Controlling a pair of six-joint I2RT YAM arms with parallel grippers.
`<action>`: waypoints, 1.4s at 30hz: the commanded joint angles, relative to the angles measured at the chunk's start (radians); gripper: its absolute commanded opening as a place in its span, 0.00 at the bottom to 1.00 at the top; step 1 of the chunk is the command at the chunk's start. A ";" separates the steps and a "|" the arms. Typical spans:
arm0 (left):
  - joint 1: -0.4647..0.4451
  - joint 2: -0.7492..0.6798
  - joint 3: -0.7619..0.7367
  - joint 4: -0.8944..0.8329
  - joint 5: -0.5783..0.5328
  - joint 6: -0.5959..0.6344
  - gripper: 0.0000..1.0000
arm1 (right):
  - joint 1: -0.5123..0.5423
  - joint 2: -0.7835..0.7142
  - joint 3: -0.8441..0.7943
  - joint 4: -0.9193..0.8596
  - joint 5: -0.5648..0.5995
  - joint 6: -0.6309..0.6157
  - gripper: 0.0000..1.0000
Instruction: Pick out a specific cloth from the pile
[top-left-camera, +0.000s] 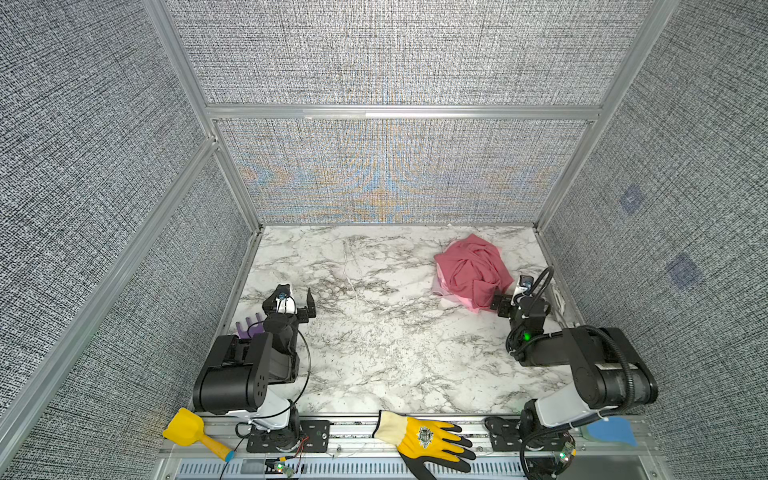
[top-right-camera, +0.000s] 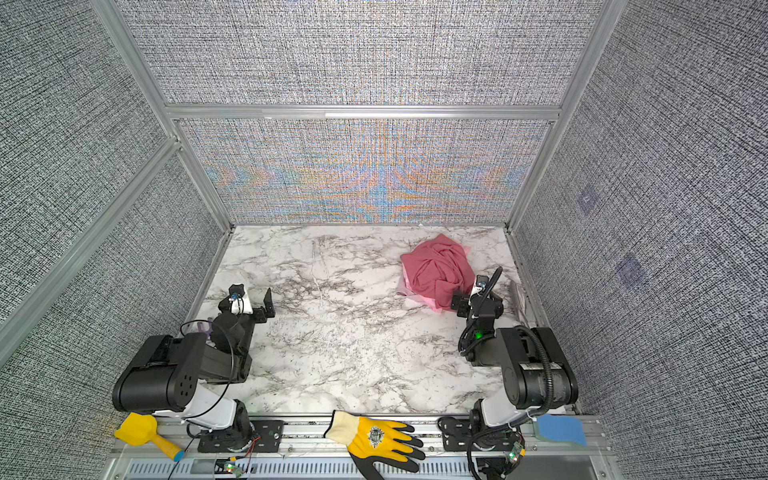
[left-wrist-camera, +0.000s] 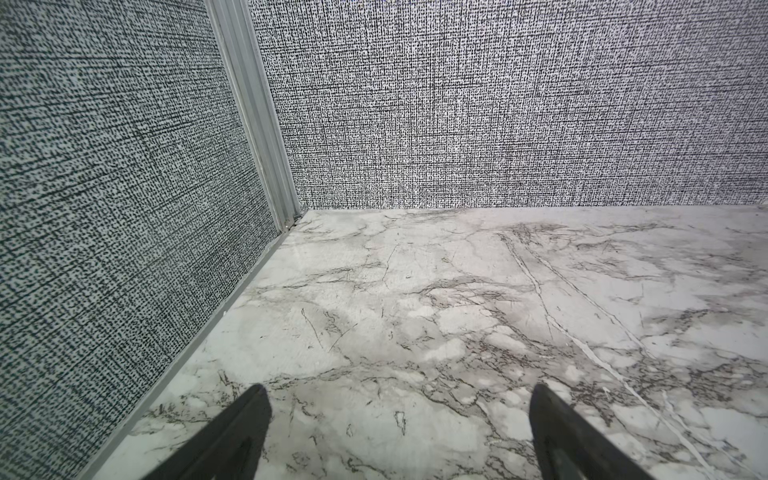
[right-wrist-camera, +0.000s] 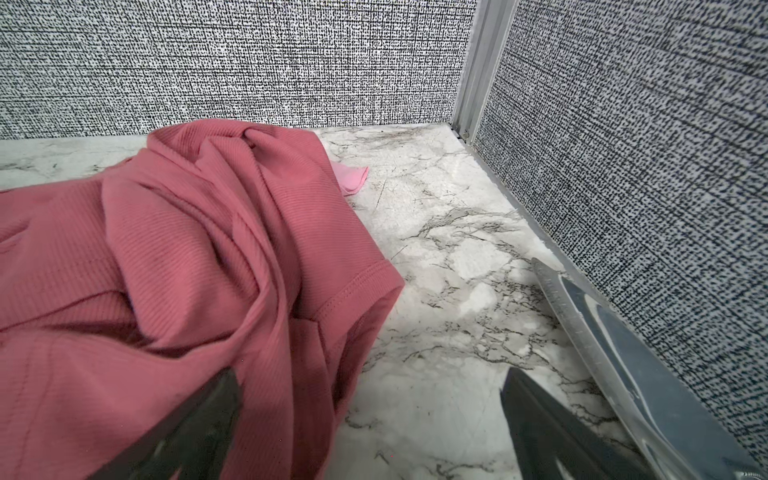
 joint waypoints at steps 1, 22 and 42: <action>0.001 -0.001 0.003 0.026 0.007 -0.002 0.99 | 0.001 -0.001 0.006 0.010 -0.005 0.007 0.99; -0.084 -0.593 0.205 -0.800 -0.142 -0.237 0.66 | 0.188 -0.416 0.358 -0.908 0.040 0.104 0.88; -0.247 -0.423 0.402 -1.203 -0.057 -0.323 0.65 | 0.586 0.046 0.682 -1.224 0.013 0.174 0.47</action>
